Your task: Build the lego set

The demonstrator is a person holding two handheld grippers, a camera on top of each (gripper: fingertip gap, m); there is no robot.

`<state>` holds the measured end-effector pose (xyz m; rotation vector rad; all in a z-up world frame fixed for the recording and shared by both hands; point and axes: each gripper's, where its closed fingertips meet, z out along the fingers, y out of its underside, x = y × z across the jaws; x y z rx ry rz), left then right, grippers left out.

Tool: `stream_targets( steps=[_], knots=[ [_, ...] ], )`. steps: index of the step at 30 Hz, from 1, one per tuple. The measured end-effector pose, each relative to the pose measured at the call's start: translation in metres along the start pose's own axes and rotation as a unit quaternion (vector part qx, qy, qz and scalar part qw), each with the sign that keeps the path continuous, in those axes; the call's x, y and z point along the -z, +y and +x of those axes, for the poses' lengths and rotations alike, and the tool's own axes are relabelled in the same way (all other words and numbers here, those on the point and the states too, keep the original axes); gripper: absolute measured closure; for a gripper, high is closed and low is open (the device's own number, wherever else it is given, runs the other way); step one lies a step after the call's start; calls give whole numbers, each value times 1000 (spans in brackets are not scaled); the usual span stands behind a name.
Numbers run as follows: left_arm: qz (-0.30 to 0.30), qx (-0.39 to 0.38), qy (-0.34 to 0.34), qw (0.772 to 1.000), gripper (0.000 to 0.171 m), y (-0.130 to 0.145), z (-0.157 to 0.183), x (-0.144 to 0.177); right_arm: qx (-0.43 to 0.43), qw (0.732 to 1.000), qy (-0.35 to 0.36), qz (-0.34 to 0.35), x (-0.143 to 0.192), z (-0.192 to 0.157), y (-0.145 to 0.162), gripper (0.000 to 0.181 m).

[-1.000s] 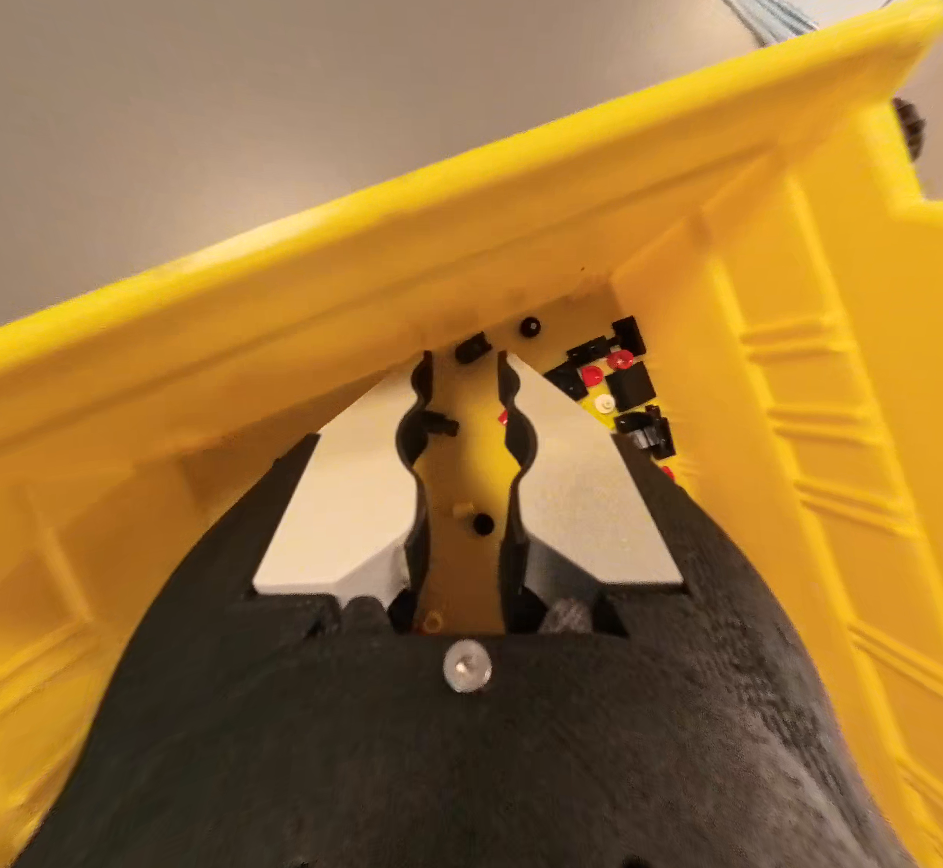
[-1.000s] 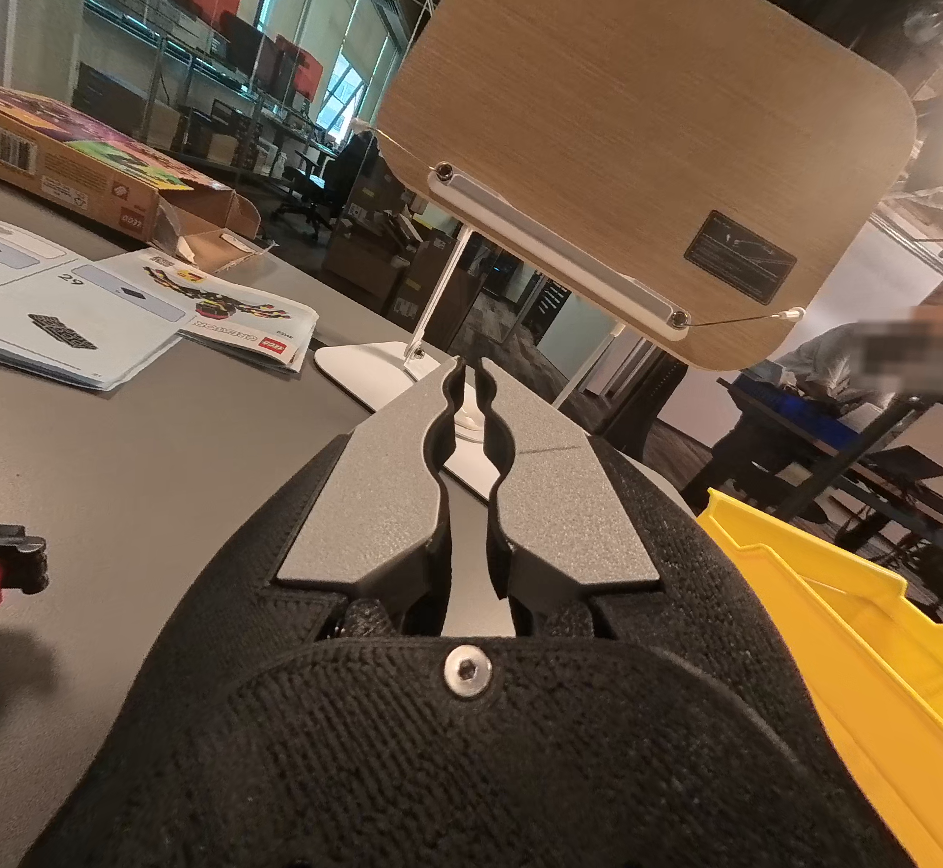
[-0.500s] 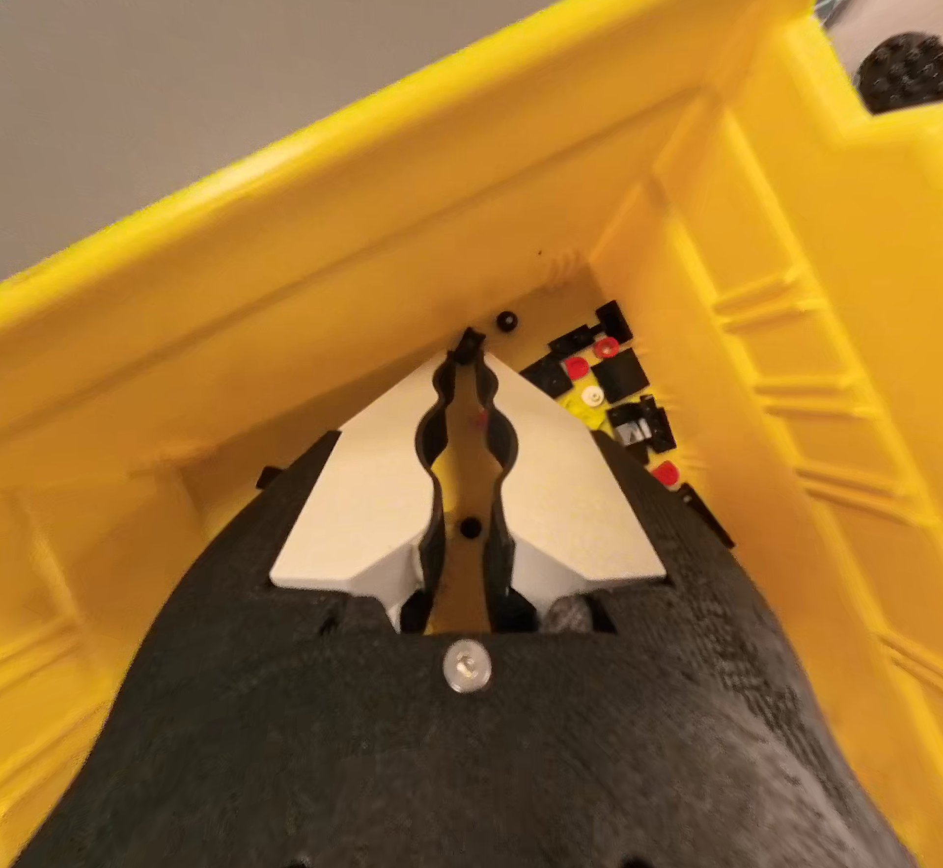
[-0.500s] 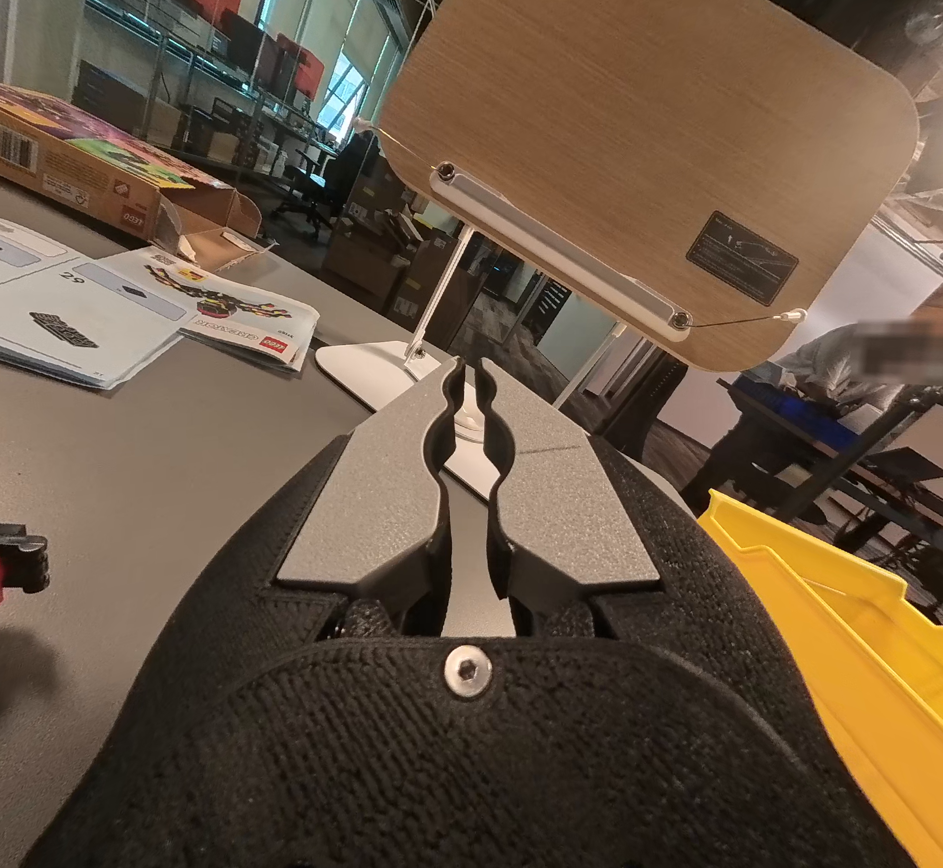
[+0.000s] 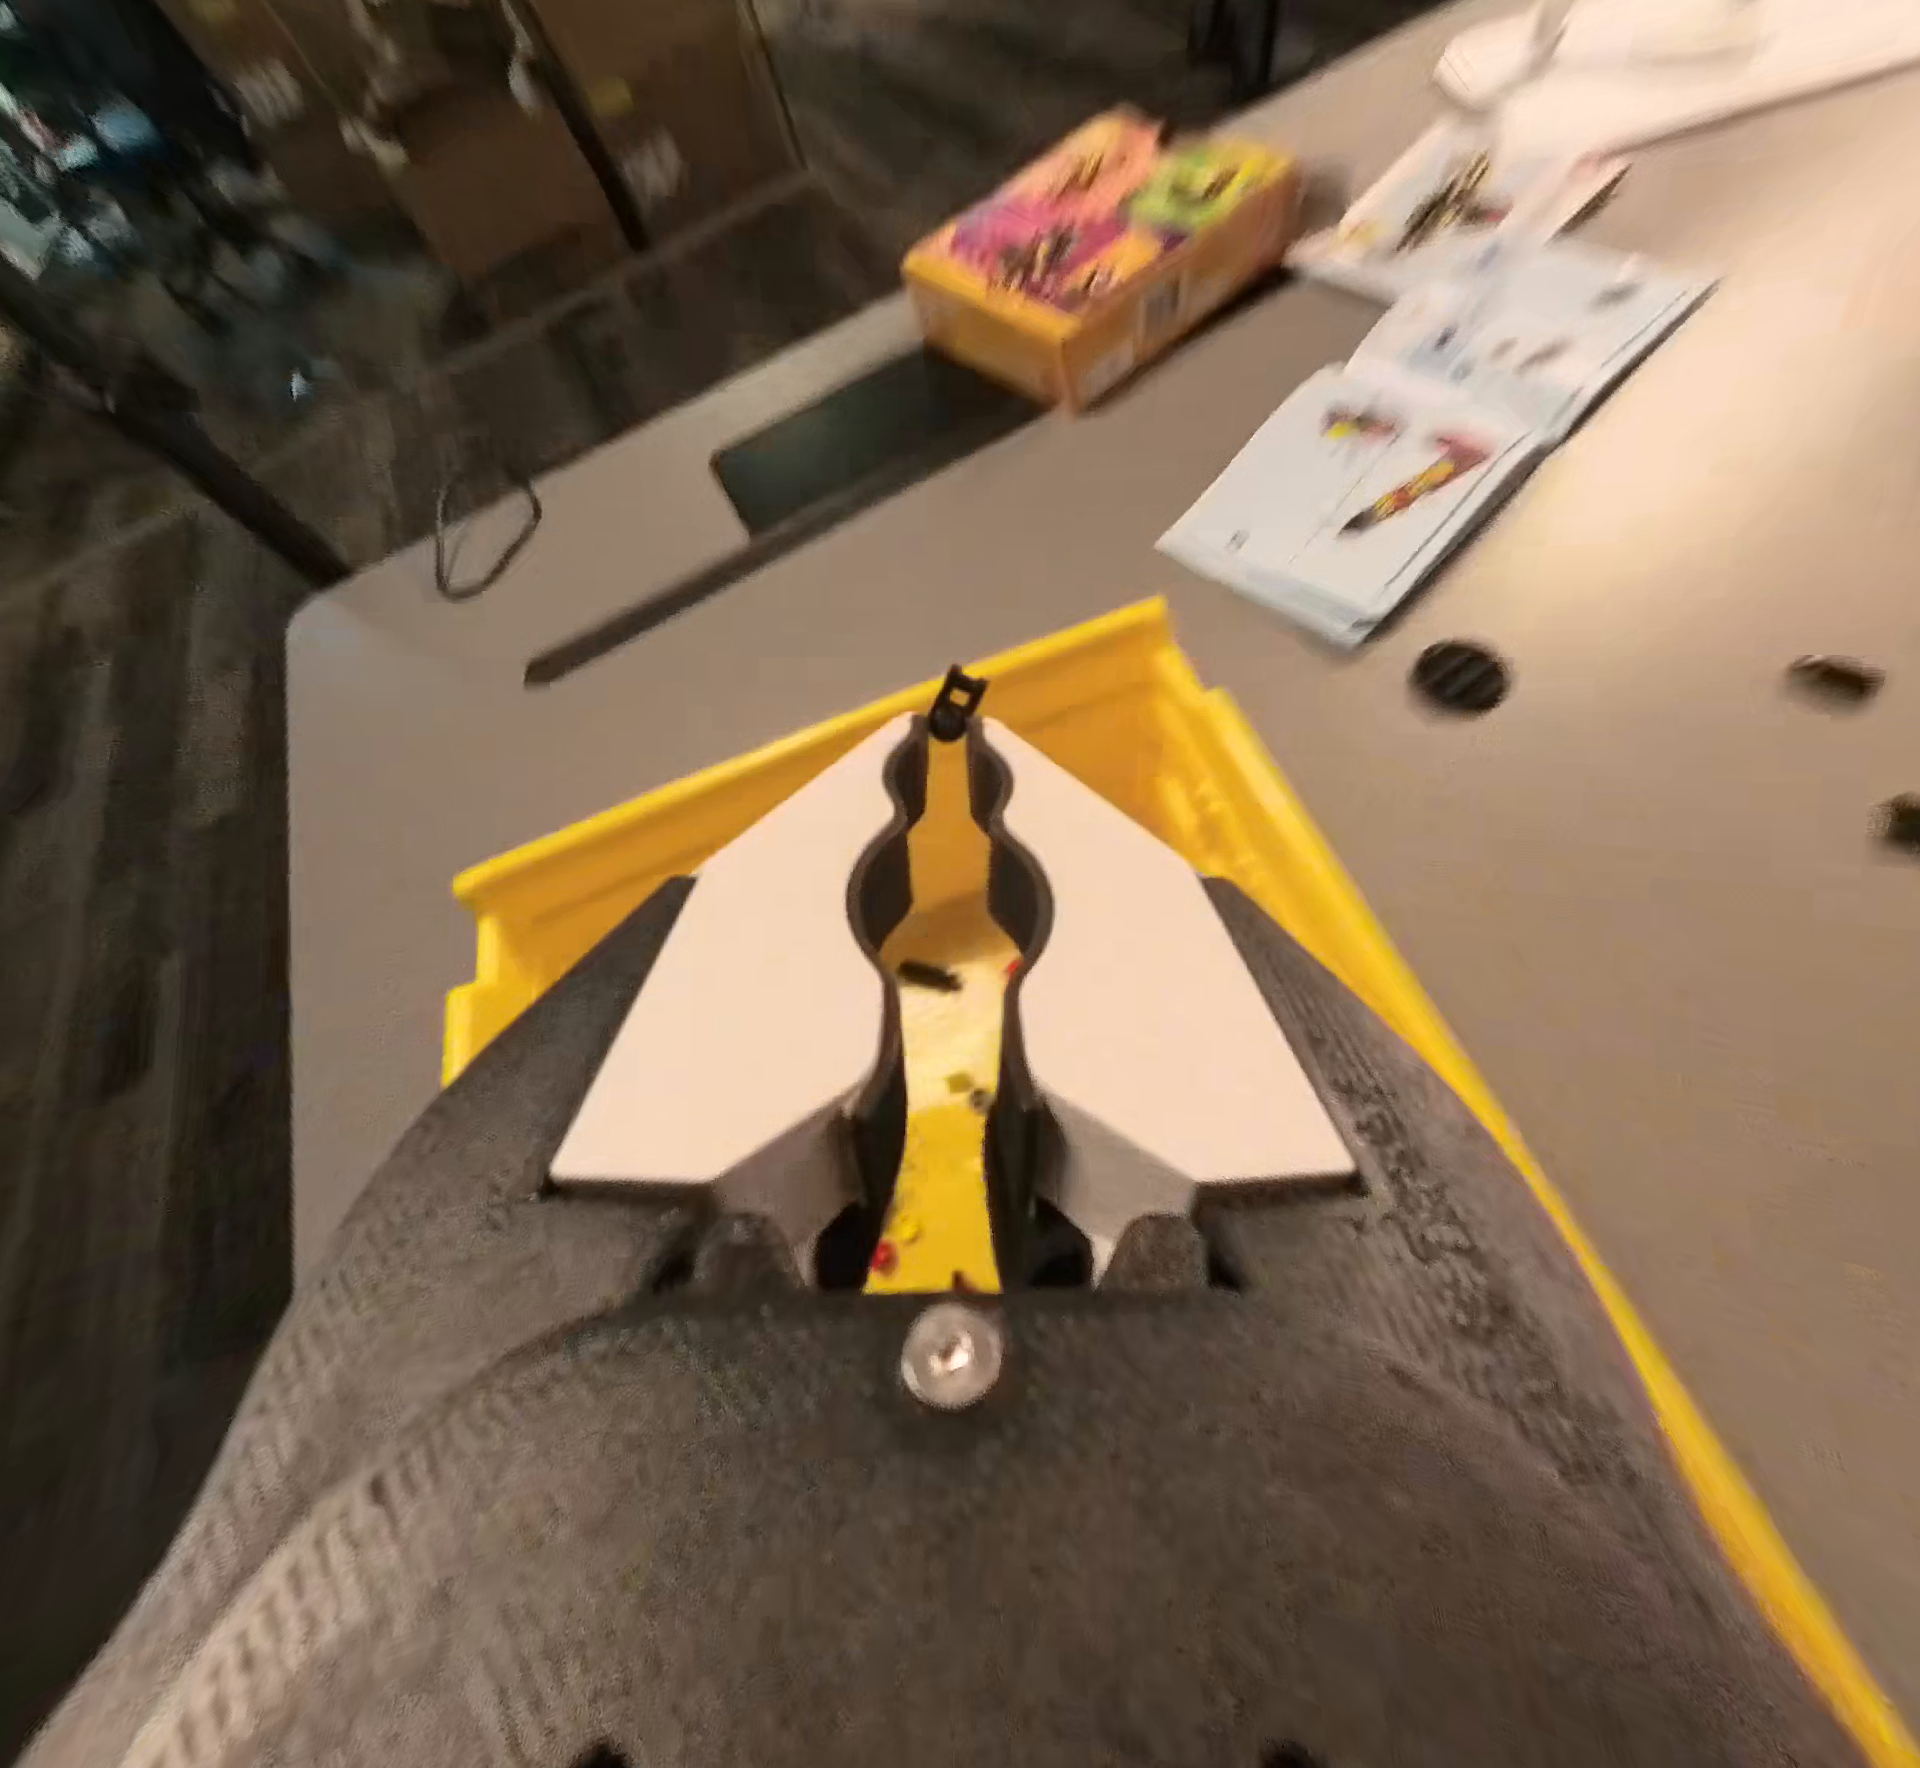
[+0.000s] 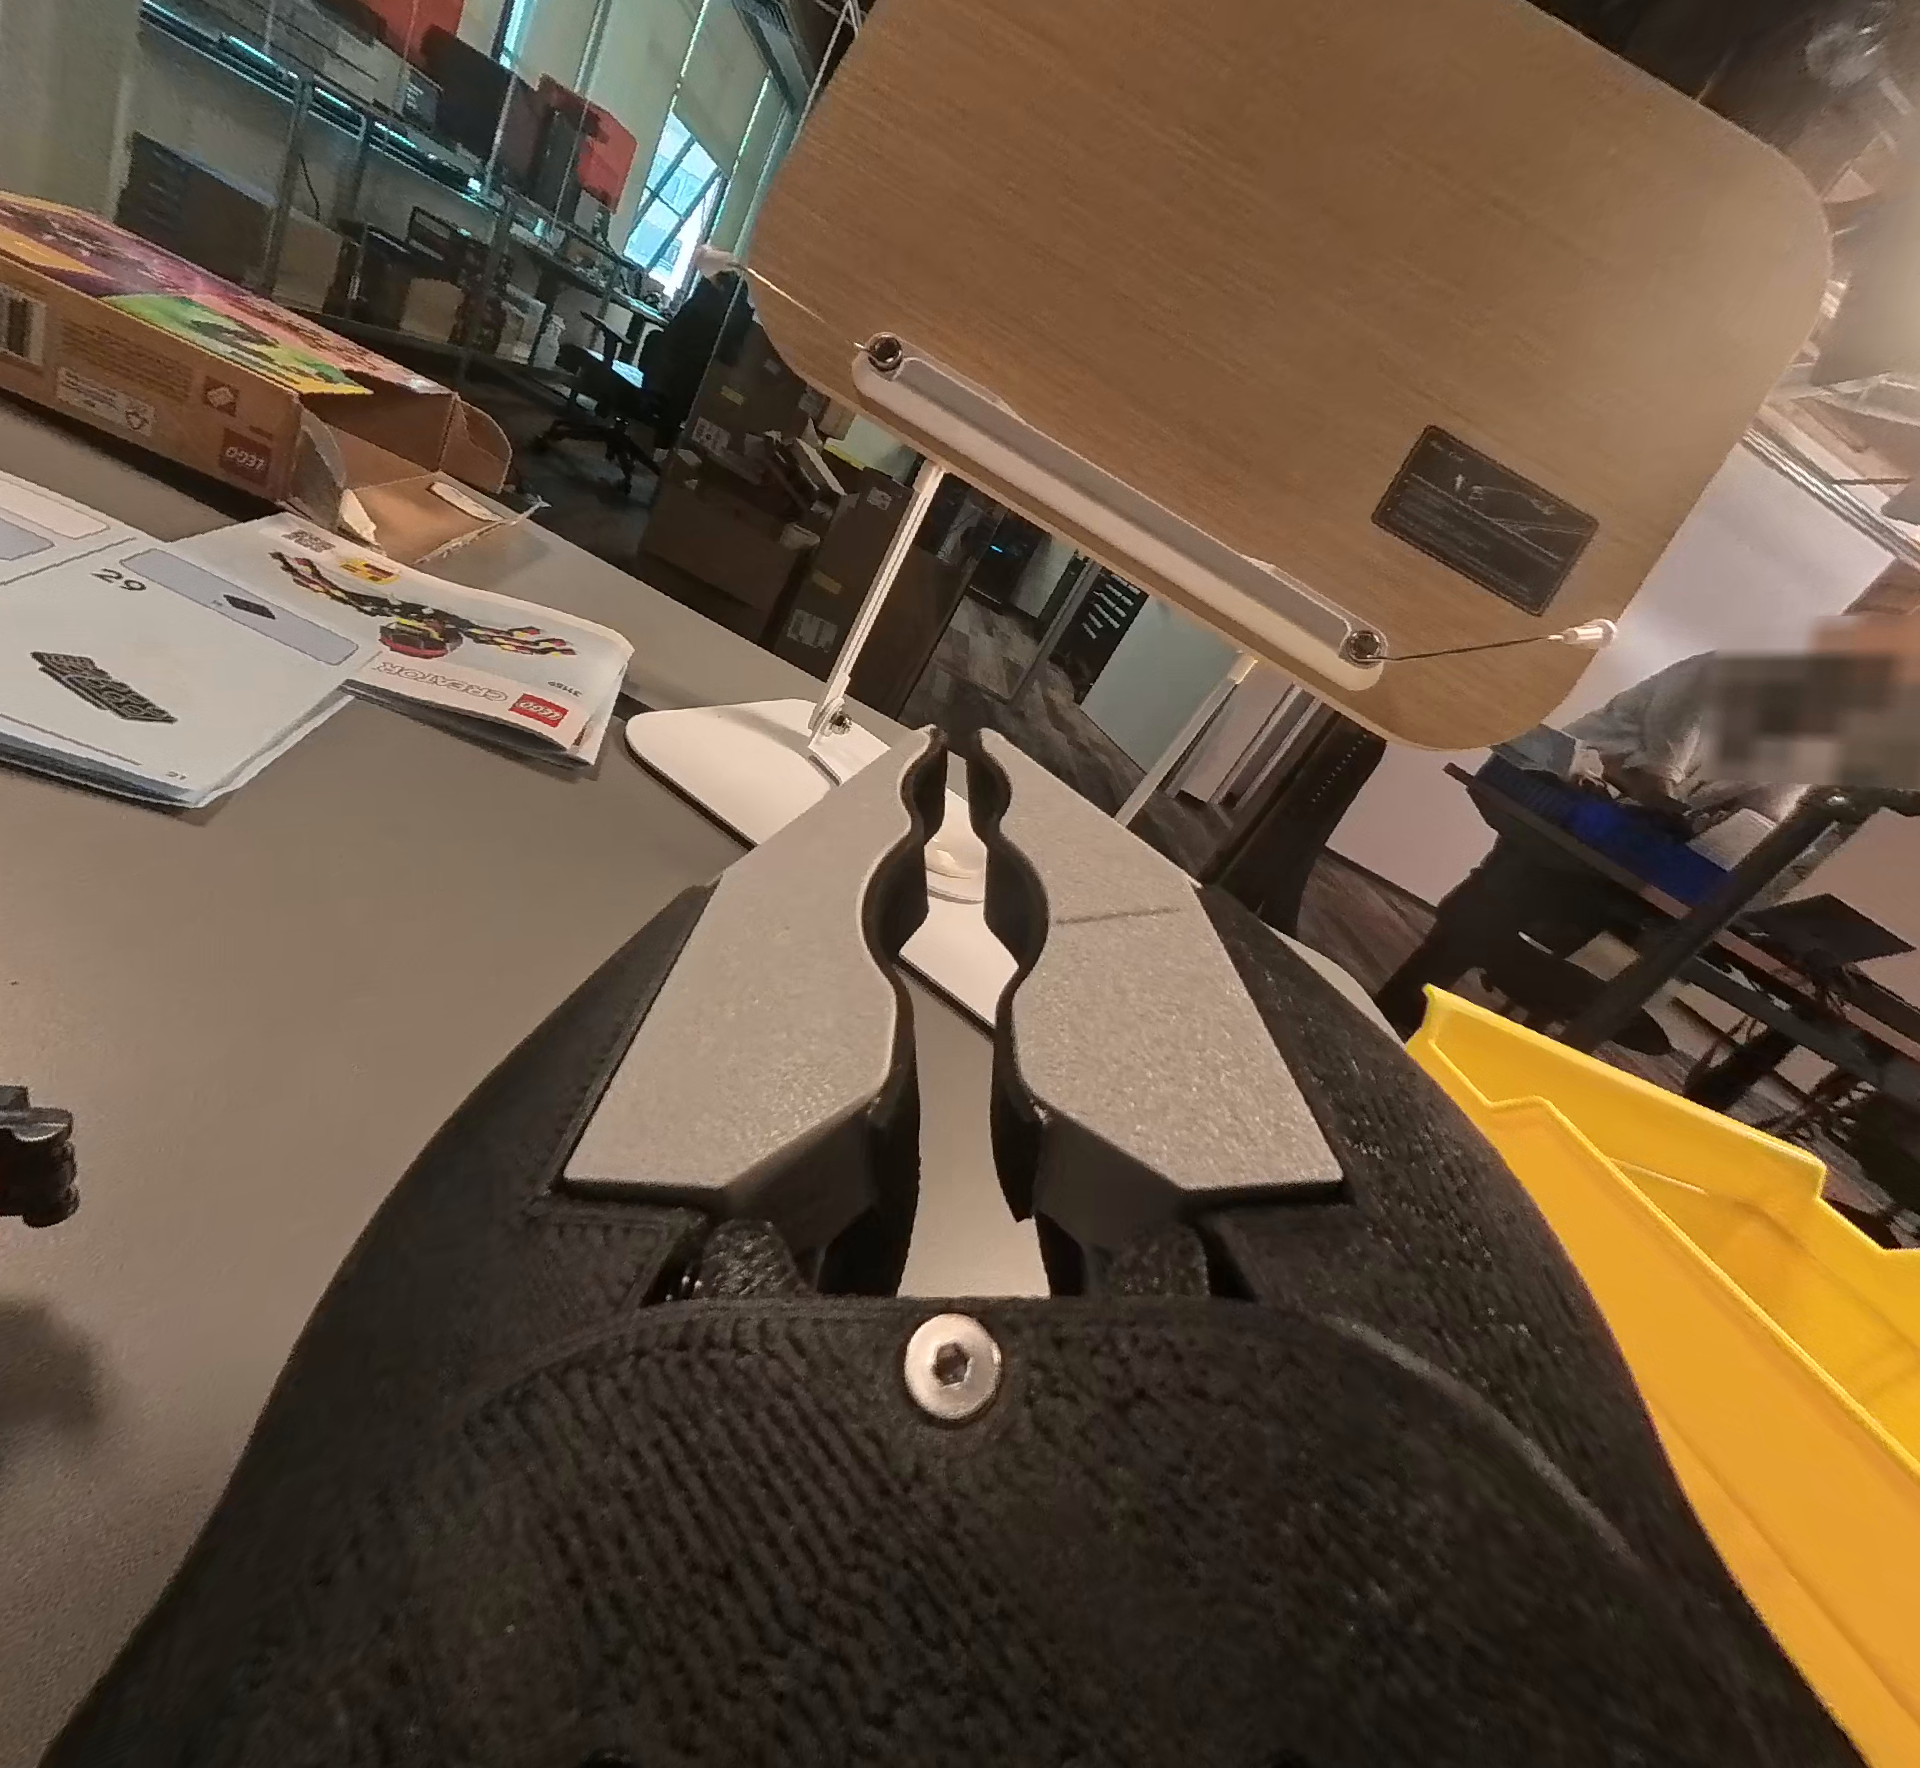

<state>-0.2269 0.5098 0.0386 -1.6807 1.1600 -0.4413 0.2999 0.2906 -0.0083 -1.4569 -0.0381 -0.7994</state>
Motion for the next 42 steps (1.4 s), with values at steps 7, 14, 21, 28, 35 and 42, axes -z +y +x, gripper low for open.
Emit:
stream_targets(
  steps=[7, 14, 21, 28, 35, 42],
  knots=[
    [59, -36, 7, 998, 165, -42, 80, 68, -25, 999, -9, 19, 3, 0, -6, 180],
    [12, 16, 166, 986, 165, -3, 222, 63, -53, 997, -39, 45, 6, -8, -15, 180],
    [-86, 39, 225, 970, 165, 66, 302, 2, -78, 994, -51, 56, 8, -7, -18, 180],
    [-137, -3, 180, 974, 165, 89, 294, -13, -80, 994, -55, 58, 8, -9, -19, 180],
    [-133, 51, 245, 959, 127, 89, 303, -3, -67, 995, -47, 52, 7, -8, -17, 180],
    [48, 91, 227, 969, 128, 20, 250, 82, -60, 997, -34, 44, 6, -5, -14, 180]
  ],
)
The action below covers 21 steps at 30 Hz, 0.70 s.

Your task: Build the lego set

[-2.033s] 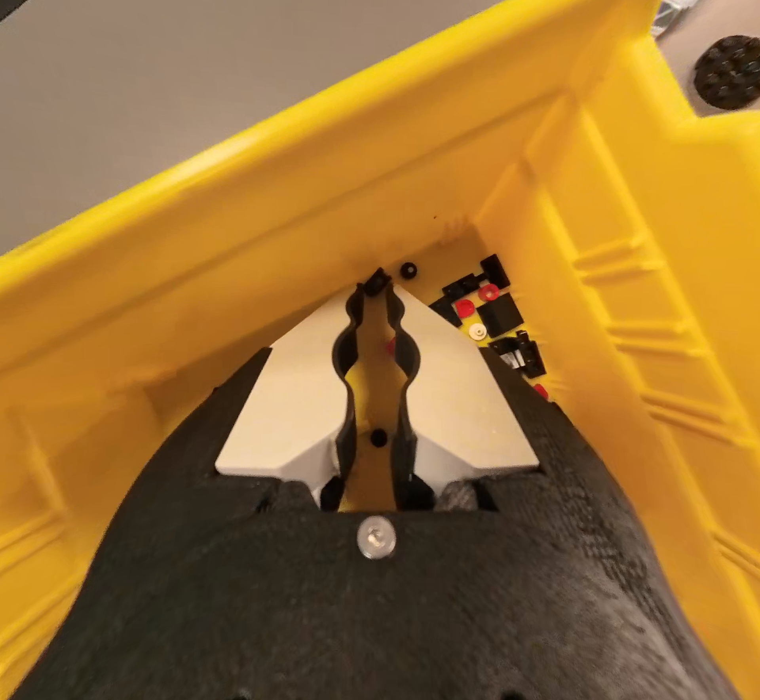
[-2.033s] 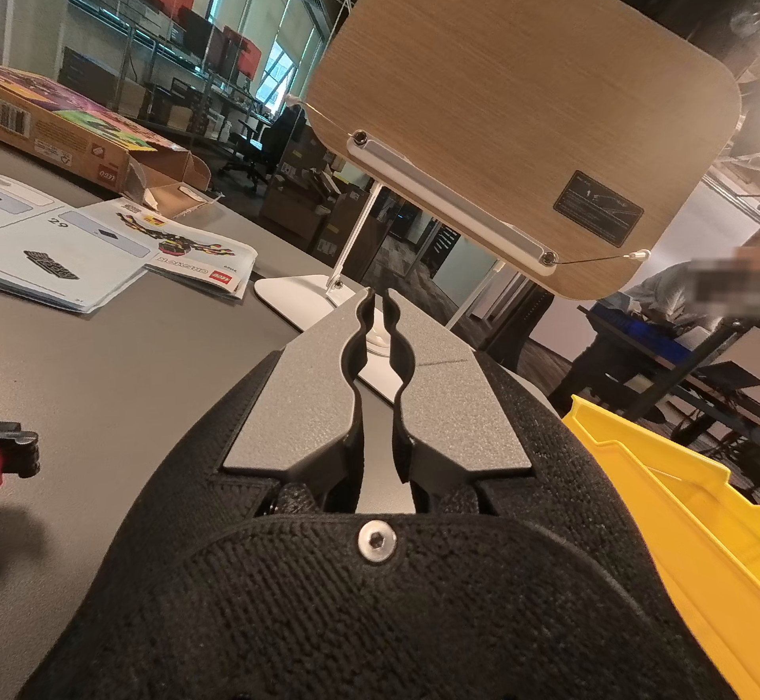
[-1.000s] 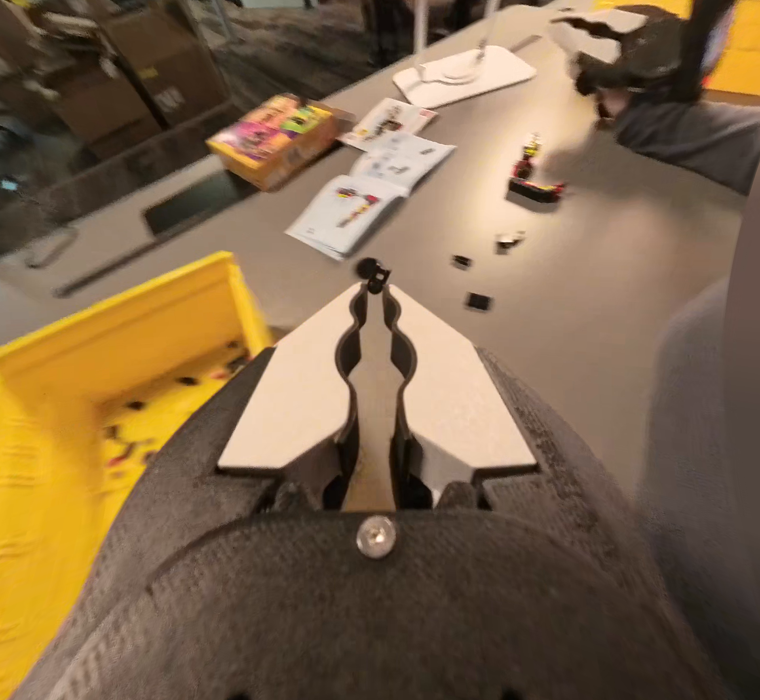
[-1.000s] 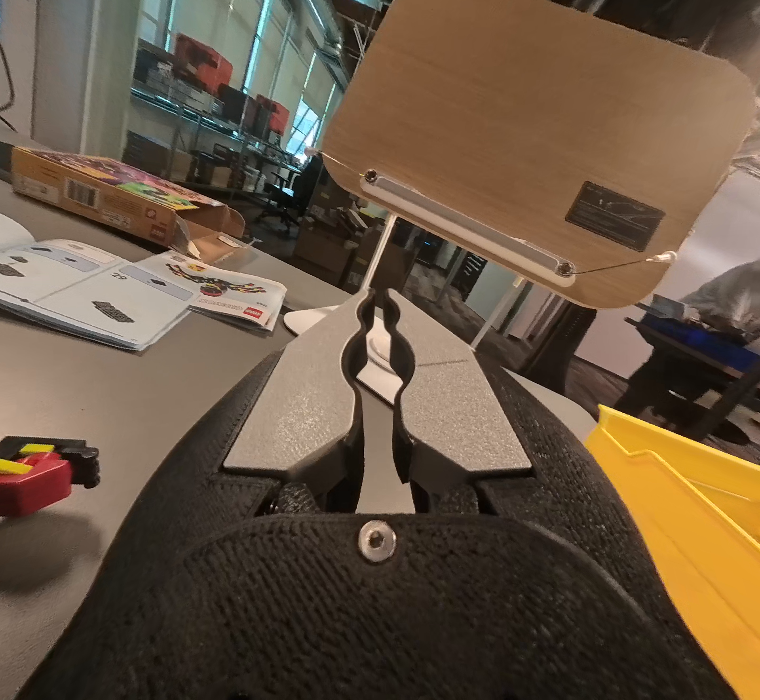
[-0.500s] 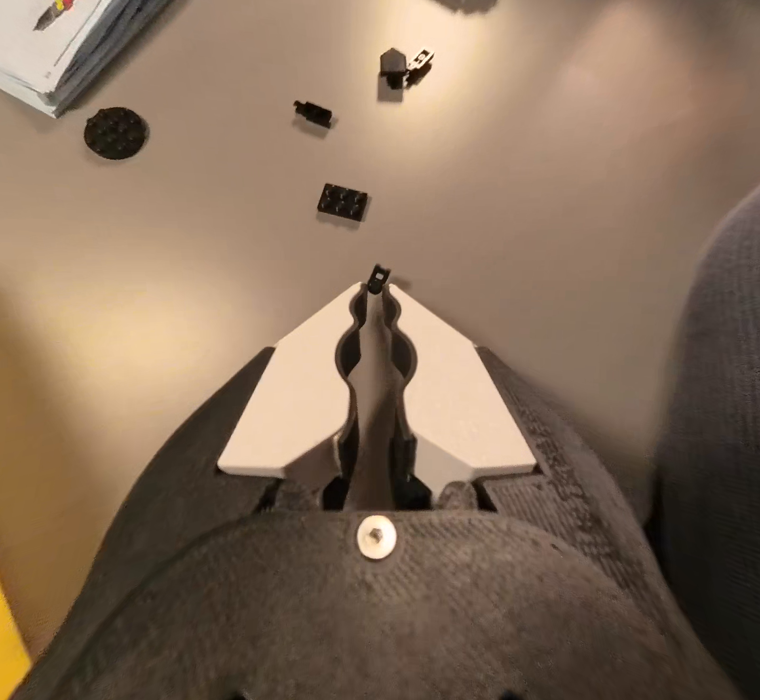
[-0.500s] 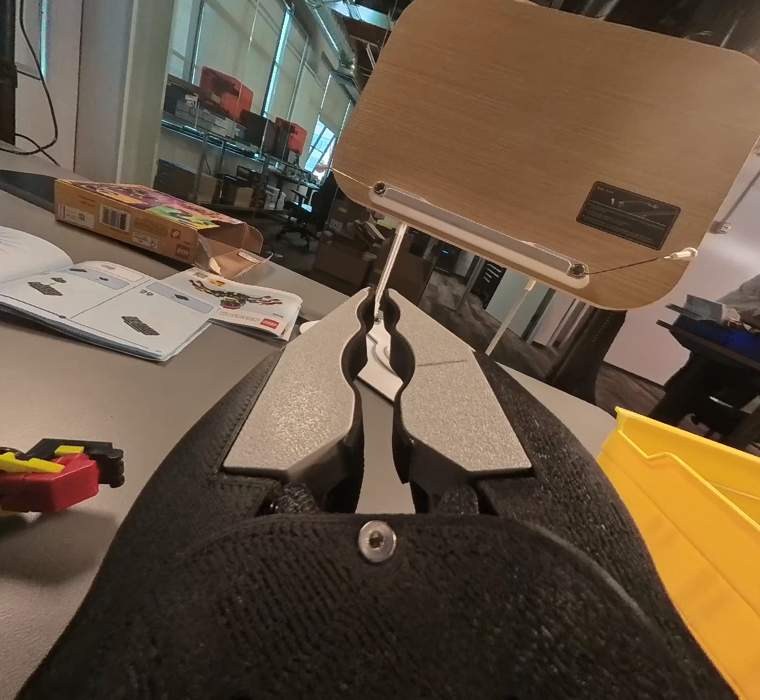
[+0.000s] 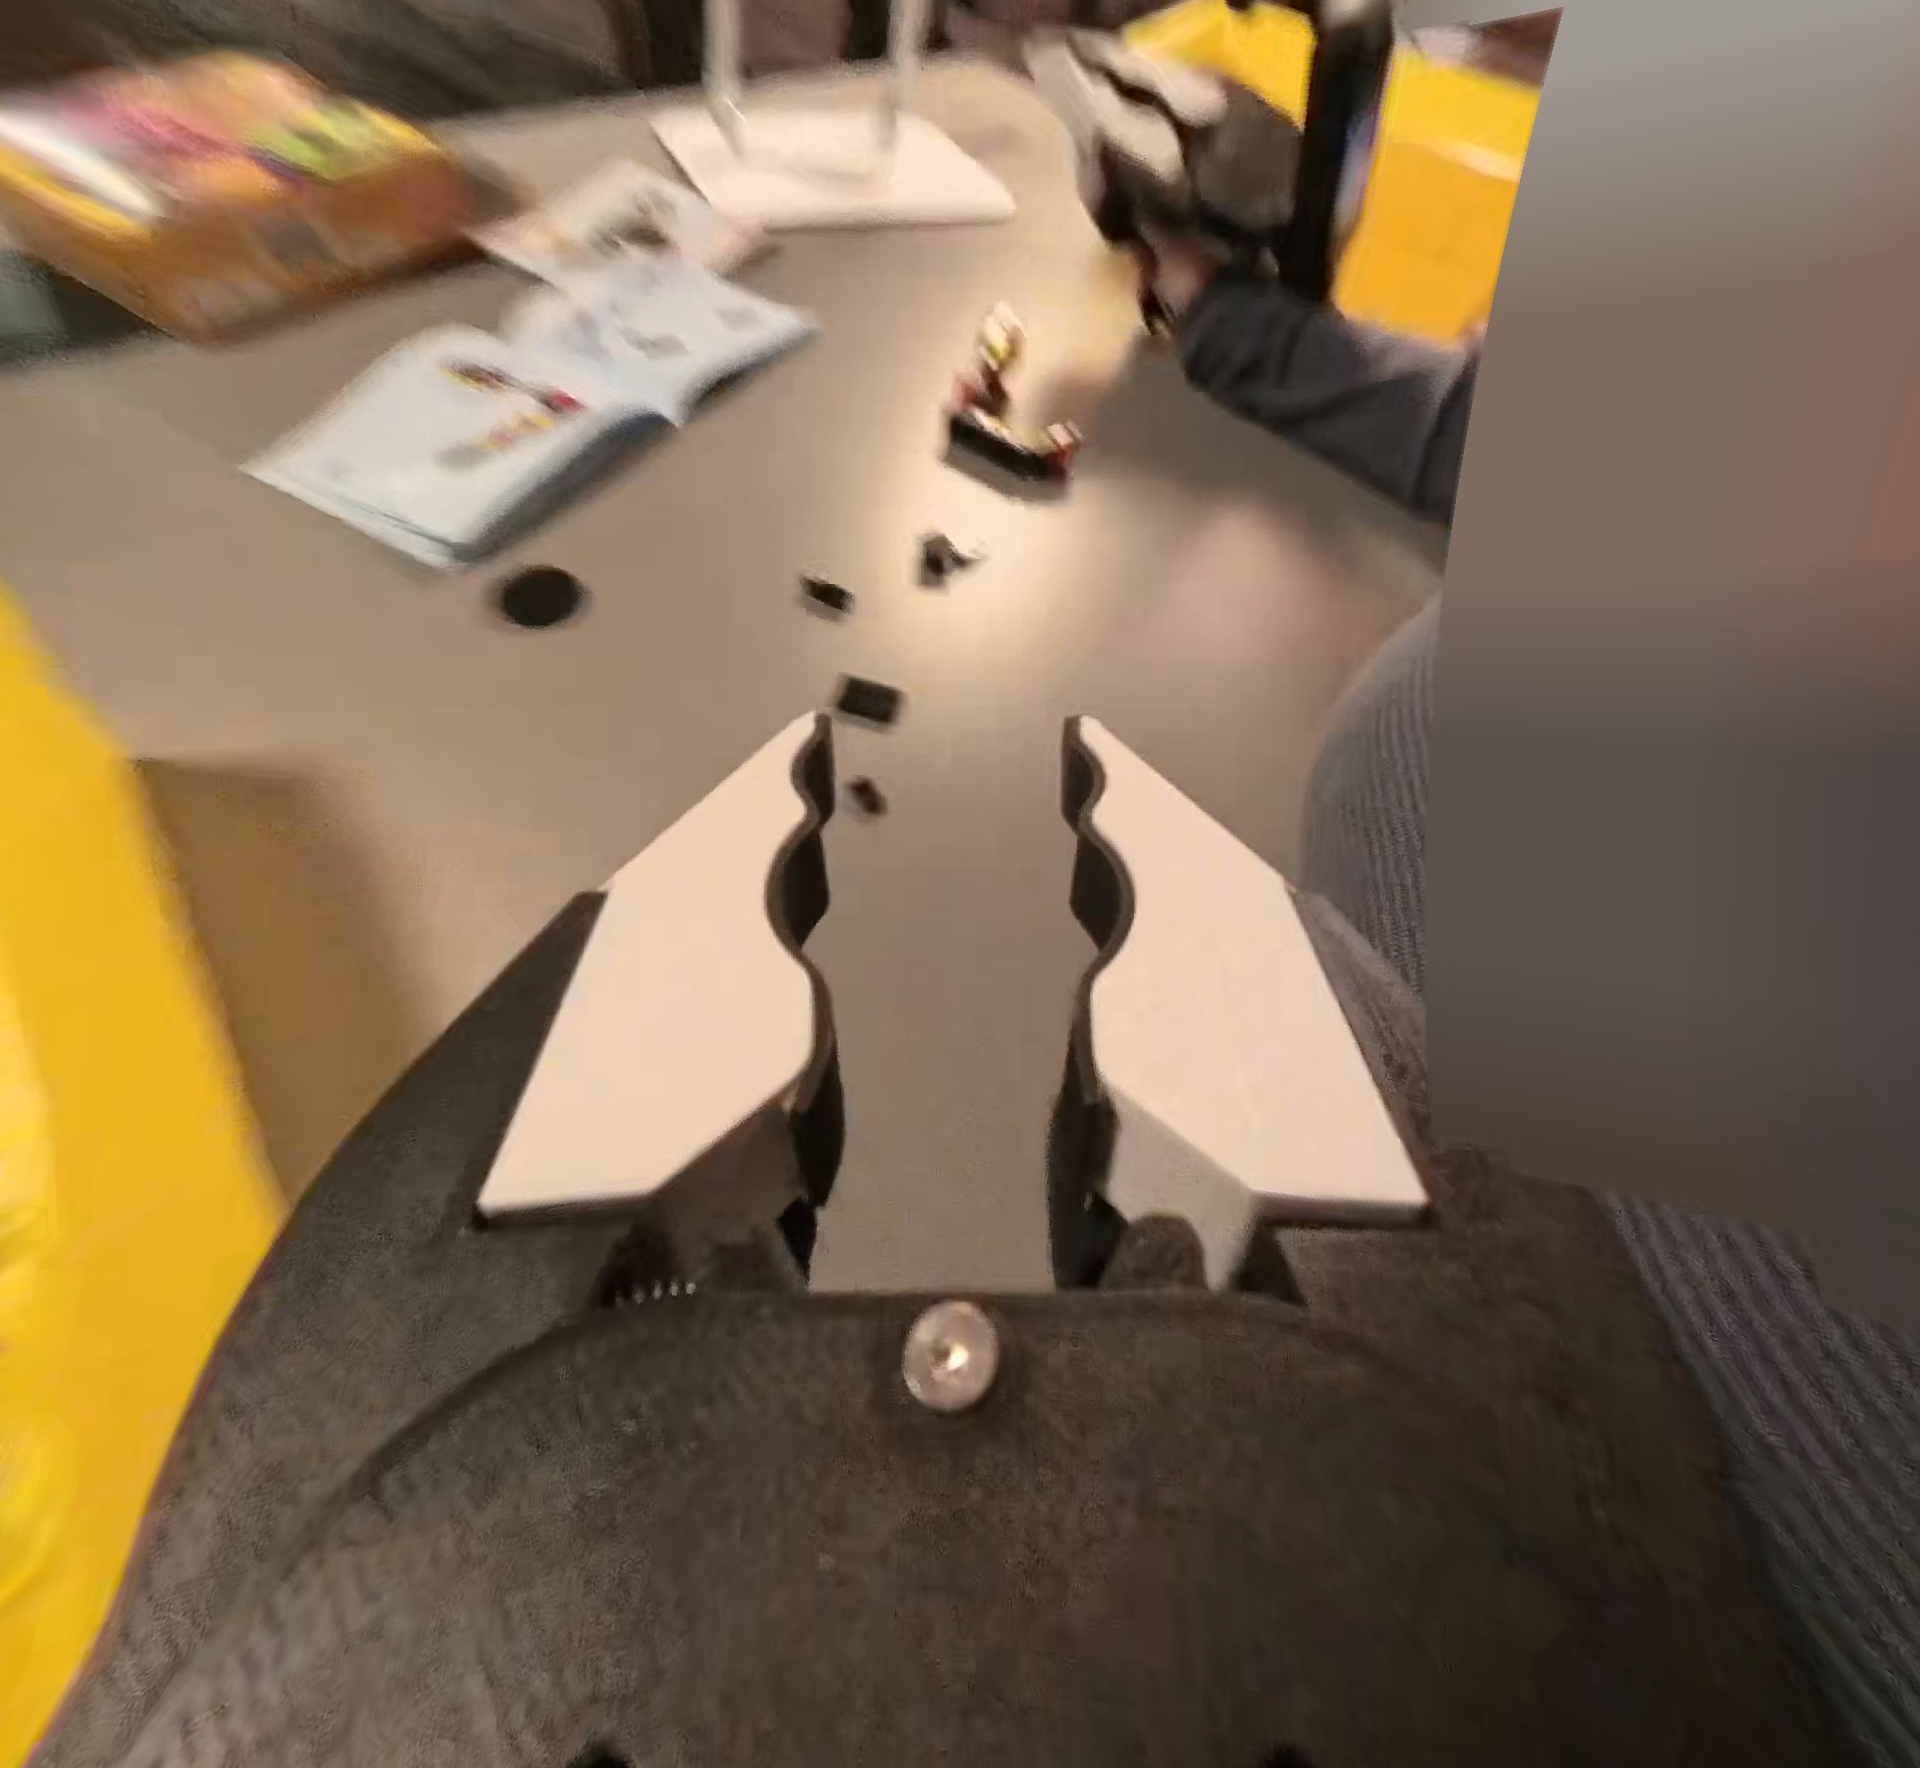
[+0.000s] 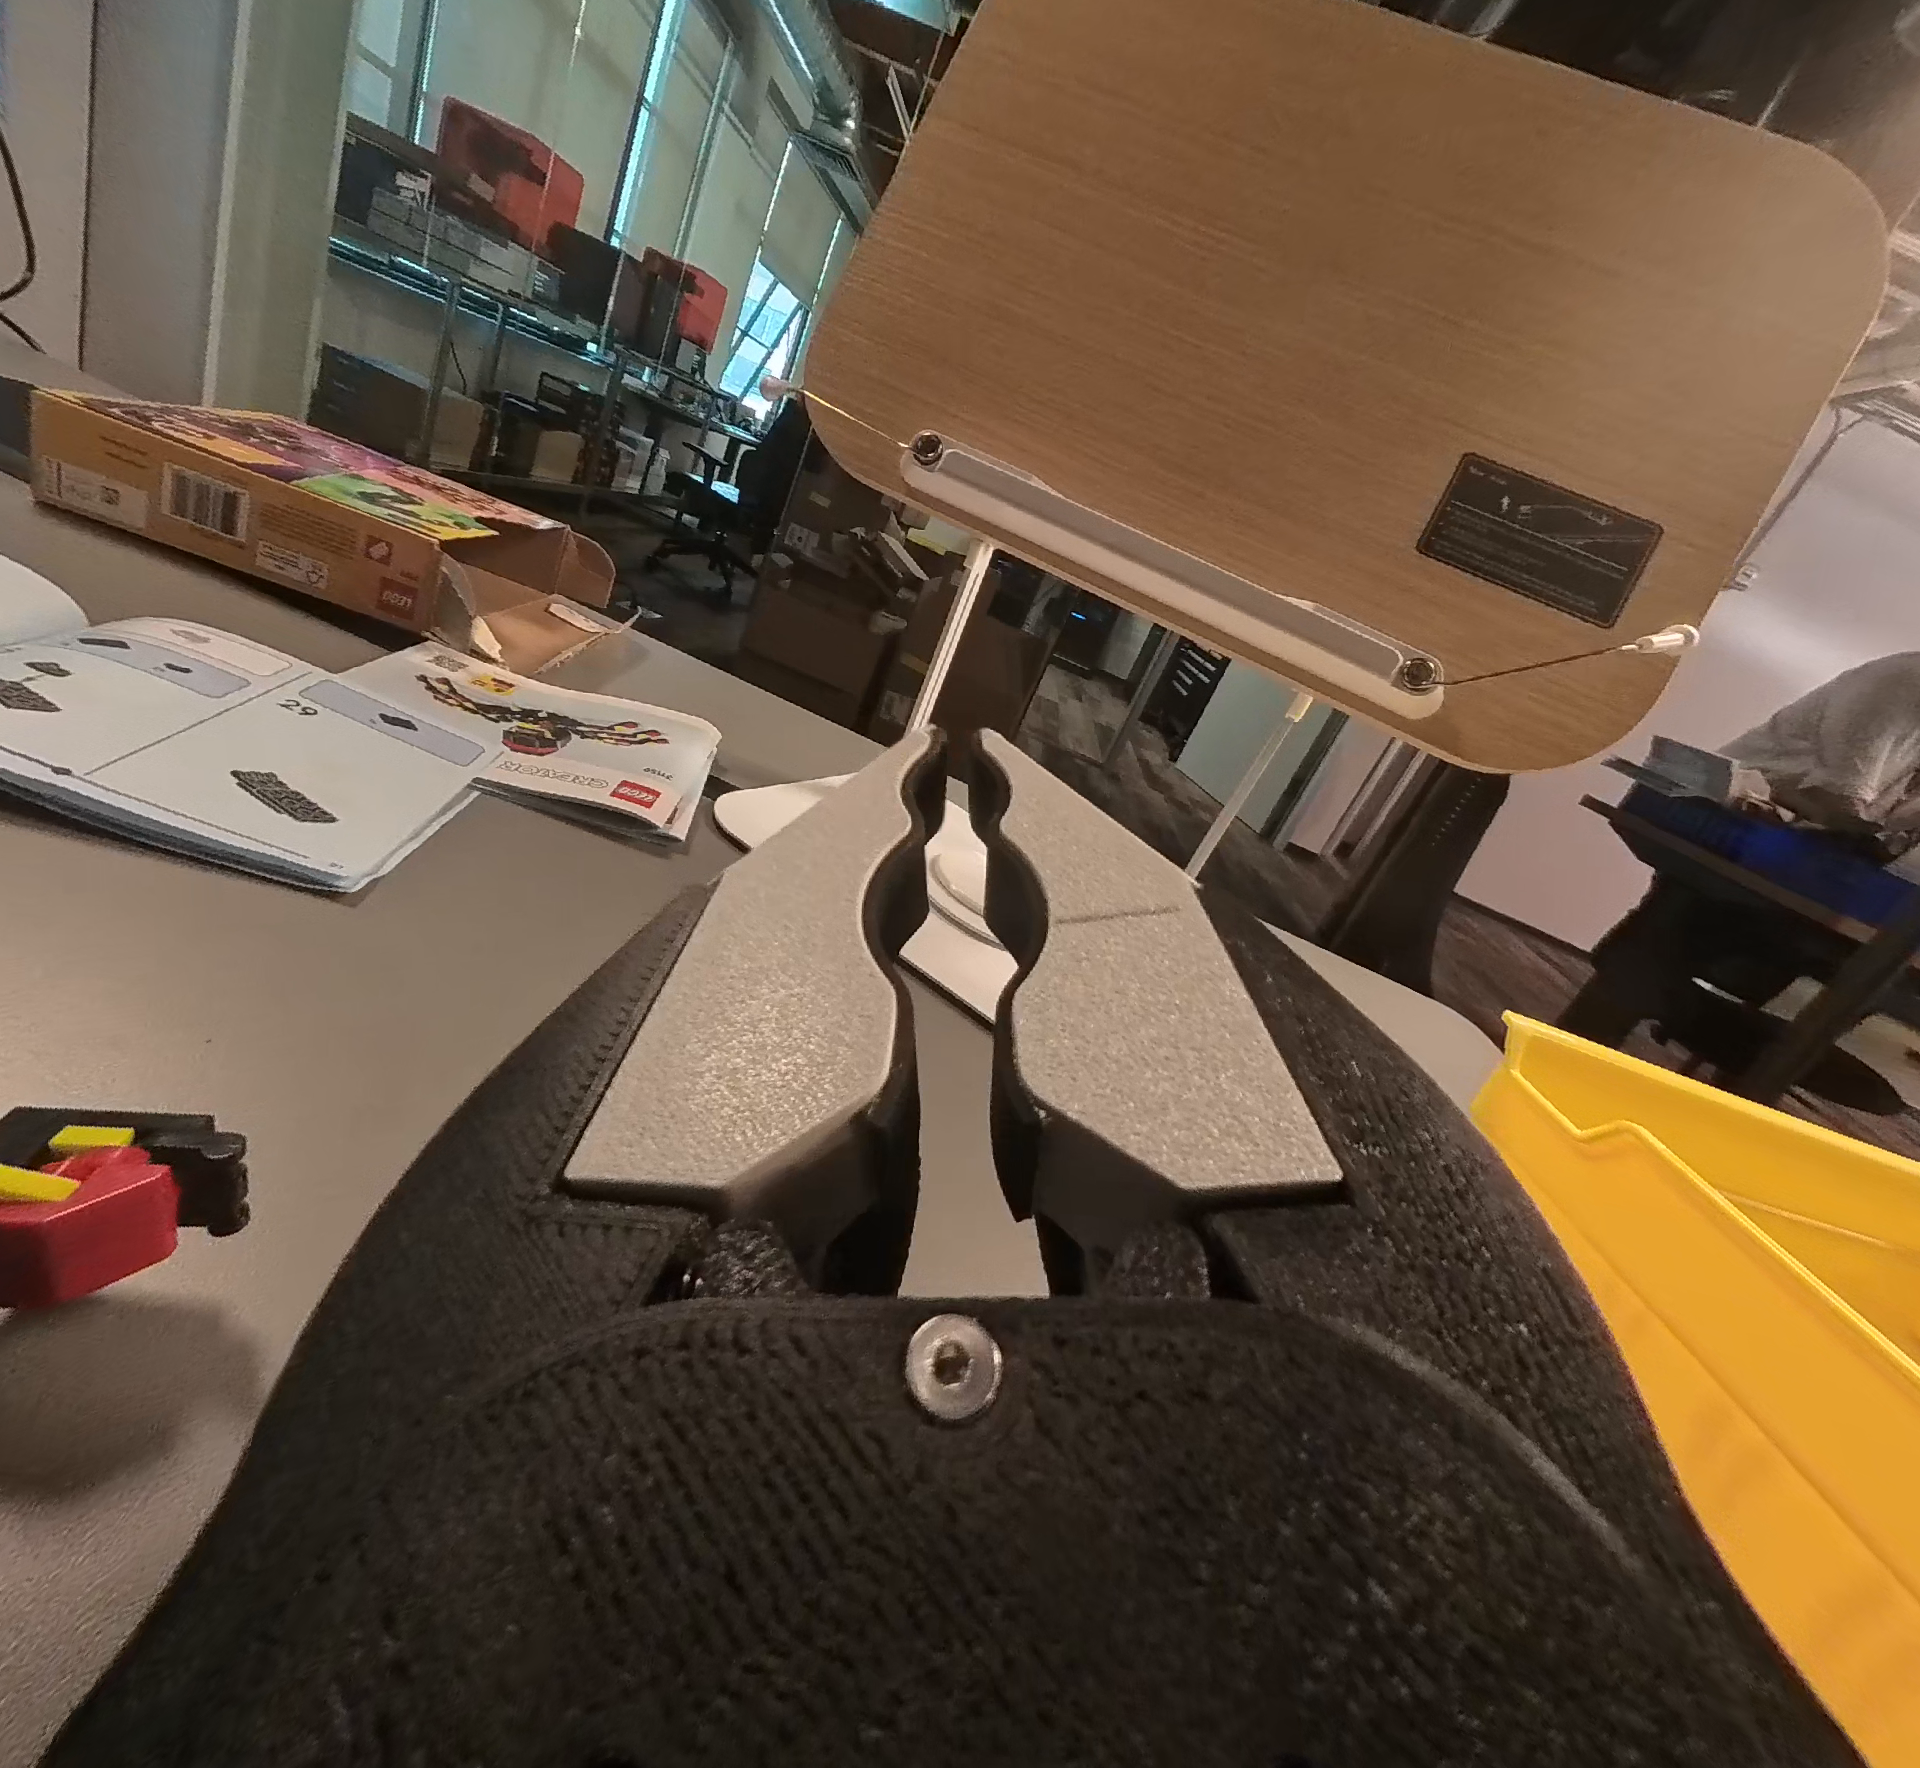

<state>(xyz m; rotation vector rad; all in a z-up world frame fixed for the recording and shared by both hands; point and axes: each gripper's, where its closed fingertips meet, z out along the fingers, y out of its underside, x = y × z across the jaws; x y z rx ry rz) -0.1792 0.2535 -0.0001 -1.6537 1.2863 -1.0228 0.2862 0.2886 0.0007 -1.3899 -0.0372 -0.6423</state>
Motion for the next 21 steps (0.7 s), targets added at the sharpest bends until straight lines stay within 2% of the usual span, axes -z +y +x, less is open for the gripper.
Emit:
stream_targets(
  steps=[2, 5, 6, 8, 12, 15, 17, 19, 21],
  knots=[
    [52, 9, -91, 994, 134, -18, -34, 45, 3, 1000, 4, -3, 0, 1, 1, 180],
    [76, 34, -280, 957, 144, -17, -109, 117, 8, 1000, 10, -8, -1, 2, 3, 180],
    [55, 39, -329, 942, 145, -8, -132, 136, 11, 1000, 12, -10, -1, 3, 3, 180],
    [-35, 54, -391, 918, 148, 20, -172, 158, 14, 1000, 15, -14, -2, 3, 4, 180],
    [-260, 70, -370, 889, 165, 75, -221, 162, 18, 1000, 15, -16, -2, 3, 5, 180],
    [-390, 93, -354, 845, 171, 104, -246, 168, 17, 1000, 11, -14, -2, 1, 4, 180],
    [-442, 140, -348, 815, 171, 117, -254, 172, 16, 1000, 6, -12, -2, 0, 4, 180],
    [-470, 185, -328, 798, 171, 127, -254, 167, 12, 1000, -1, -8, -2, -2, 2, 180],
    [-509, 188, -338, 769, 171, 135, -259, 172, 6, 1000, -9, -3, -1, -4, 1, 180]
  ],
)
